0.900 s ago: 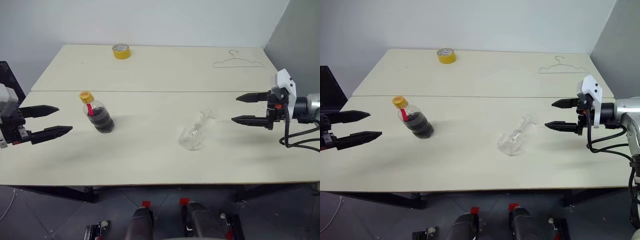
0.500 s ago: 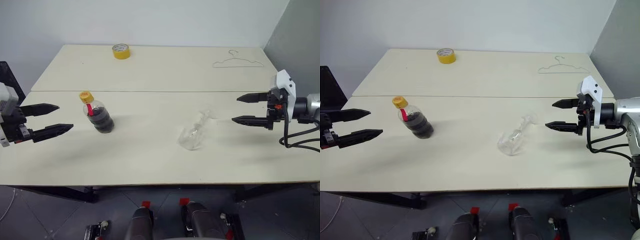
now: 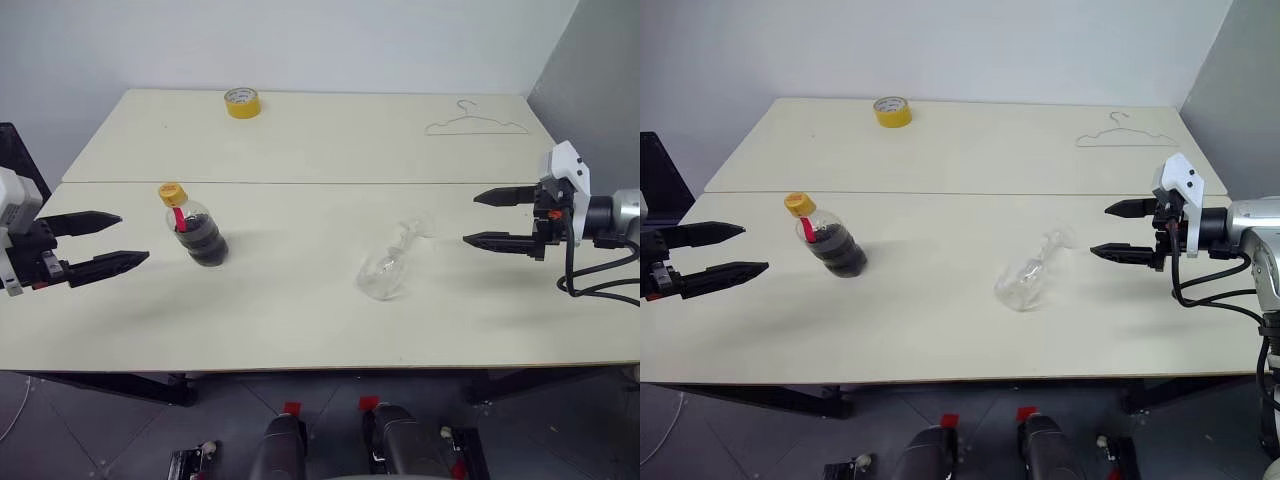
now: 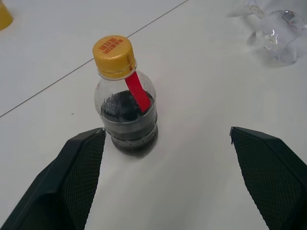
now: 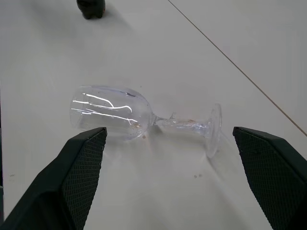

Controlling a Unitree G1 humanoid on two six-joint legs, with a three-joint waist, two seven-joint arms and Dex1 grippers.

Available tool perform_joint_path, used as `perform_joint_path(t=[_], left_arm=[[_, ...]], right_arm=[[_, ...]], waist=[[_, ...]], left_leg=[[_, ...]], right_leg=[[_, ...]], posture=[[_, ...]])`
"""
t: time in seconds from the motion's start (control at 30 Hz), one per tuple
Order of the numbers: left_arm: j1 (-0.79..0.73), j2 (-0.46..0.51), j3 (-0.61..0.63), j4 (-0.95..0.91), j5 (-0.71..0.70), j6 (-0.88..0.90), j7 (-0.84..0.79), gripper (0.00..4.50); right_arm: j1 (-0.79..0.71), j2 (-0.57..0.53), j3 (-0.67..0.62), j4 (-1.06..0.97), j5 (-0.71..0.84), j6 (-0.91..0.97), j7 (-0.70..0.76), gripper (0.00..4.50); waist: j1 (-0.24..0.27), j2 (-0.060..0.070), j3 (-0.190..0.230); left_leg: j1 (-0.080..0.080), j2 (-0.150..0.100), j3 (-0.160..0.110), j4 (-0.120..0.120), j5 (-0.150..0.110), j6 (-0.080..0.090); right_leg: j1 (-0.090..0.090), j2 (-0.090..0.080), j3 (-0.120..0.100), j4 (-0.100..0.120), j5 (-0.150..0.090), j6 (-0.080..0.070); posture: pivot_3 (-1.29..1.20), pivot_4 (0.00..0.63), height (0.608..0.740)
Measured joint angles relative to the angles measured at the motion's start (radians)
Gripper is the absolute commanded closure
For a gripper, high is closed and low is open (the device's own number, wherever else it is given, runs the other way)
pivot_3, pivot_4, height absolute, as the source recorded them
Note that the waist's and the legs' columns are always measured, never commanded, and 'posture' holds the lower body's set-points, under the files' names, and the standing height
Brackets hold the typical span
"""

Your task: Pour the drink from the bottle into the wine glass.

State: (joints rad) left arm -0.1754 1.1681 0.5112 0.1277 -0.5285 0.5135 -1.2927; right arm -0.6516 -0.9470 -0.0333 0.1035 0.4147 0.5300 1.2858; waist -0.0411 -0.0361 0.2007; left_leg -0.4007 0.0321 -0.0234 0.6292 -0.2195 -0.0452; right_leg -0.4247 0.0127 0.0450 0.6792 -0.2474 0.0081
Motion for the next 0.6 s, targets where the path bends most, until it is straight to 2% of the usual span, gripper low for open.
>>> perform_joint_path(t=[0.27, 0.43, 0.6], left_arm=[[-0.002, -0.029, -0.007, 0.008, 0.005, -0.011, 0.051, 0.16], [-0.007, -0.114, -0.004, 0.033, 0.027, -0.048, 0.161, 0.16], [0.042, -0.218, -0.001, -0.031, 0.024, -0.06, 0.259, 0.16]], right_arm=[[-0.002, 0.007, 0.002, 0.001, 0.0, 0.0, 0.0, 0.0], [-0.006, 0.026, 0.016, -0.017, 0.003, 0.006, 0.001, 0.0], [-0.005, 0.076, 0.028, -0.144, 0.047, 0.059, -0.007, 0.0]], waist=[[0.0, 0.0, 0.0], [0.001, 0.0, 0.0], [0.0, 0.0, 0.0]], left_leg=[[0.0, 0.0, 0.0, 0.0, 0.0, 0.0], [0.0, 0.0, 0.0, 0.001, 0.0, 0.0], [0.0, 0.0, -0.001, 0.001, 0.0, 0.0]], right_leg=[[0.0, 0.0, 0.0, 0.0, 0.0, 0.001], [0.0, 0.0, 0.0, 0.001, 0.001, 0.002], [0.001, 0.0, 0.0, 0.001, 0.002, 0.003]], posture=[[0.0, 0.15, 0.74], [0.0, 0.15, 0.74], [0.0, 0.15, 0.74]])
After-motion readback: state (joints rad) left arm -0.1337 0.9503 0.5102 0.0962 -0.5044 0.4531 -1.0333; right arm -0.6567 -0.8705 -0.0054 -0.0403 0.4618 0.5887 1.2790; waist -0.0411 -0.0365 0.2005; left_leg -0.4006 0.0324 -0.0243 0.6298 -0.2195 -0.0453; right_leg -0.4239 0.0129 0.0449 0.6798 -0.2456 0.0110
